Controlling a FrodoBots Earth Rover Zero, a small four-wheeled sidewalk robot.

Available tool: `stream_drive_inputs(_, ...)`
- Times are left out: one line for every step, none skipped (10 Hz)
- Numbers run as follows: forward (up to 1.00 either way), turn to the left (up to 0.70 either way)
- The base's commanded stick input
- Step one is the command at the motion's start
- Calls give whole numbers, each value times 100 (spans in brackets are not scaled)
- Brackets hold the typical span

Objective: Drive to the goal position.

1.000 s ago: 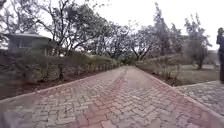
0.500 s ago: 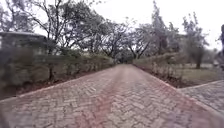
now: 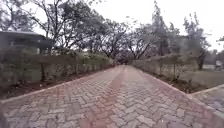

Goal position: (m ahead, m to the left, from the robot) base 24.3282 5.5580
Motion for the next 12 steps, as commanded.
stream_drive_inputs(70, -19)
stream_drive_inputs(70, -3)
stream_drive_inputs(70, 0)
stream_drive_inputs(70, 0)
stream_drive_inputs(70, 0)
stream_drive_inputs(70, 0)
stream_drive_inputs(70, 0)
stream_drive_inputs(70, 0)
stream_drive_inputs(70, 0)
stream_drive_inputs(70, 0)
stream_drive_inputs(70, 0)
stream_drive_inputs(70, 0)
